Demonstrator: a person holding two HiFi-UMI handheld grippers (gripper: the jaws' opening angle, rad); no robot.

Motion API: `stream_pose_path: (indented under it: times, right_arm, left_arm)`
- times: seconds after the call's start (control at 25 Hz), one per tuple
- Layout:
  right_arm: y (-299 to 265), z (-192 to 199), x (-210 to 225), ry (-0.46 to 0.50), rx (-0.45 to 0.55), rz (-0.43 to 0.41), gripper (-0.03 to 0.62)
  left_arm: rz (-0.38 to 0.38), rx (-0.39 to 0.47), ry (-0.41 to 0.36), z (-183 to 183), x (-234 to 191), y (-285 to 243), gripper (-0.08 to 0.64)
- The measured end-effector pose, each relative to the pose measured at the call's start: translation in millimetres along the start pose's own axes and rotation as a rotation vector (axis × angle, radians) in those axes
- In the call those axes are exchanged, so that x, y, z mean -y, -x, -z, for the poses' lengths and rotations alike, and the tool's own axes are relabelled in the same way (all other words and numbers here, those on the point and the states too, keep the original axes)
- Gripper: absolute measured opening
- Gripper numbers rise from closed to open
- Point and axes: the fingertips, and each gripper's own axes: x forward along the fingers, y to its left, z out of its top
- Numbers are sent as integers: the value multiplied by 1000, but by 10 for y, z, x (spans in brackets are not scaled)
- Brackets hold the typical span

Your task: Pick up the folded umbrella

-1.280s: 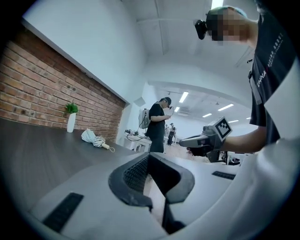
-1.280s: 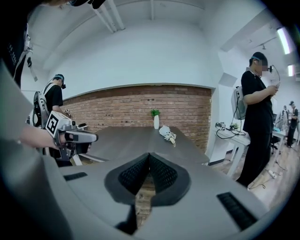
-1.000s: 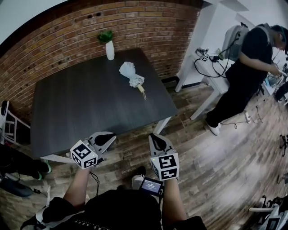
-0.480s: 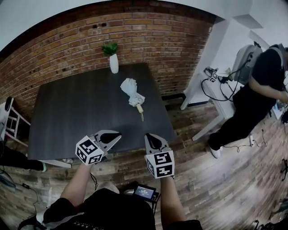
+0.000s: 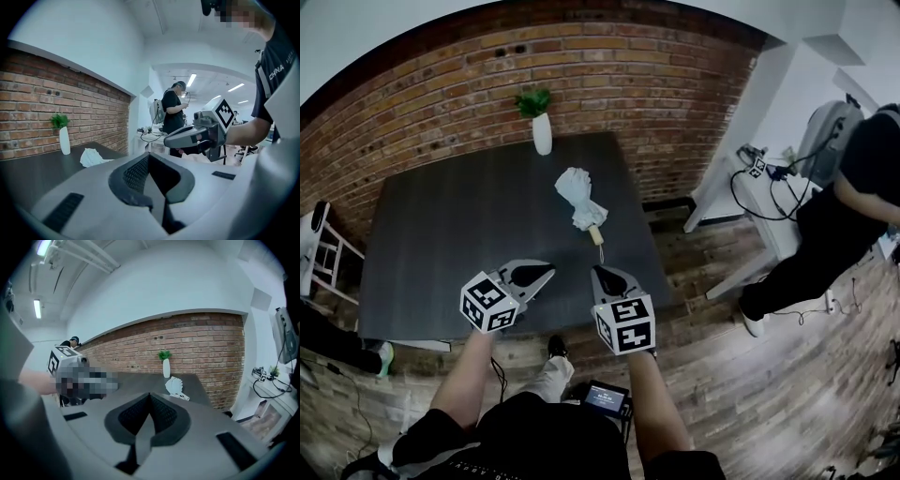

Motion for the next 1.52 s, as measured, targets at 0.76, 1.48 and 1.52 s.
stream_pose_path:
  times: [0.76,1.48,1.52]
  right_arm:
    - [-1560,-519,672,-61,-105,-76,8]
    - [-2066,-411,828,-125,-149,-147,9]
    - [-2067,-401,859,-125,-152,-152,9]
  left_arm:
    - [34,40,113,23,-1423,-787,2]
    - [11,-20,182,401,-1698,-985,2]
    - [5,-18,187,394,-1692,-1015,2]
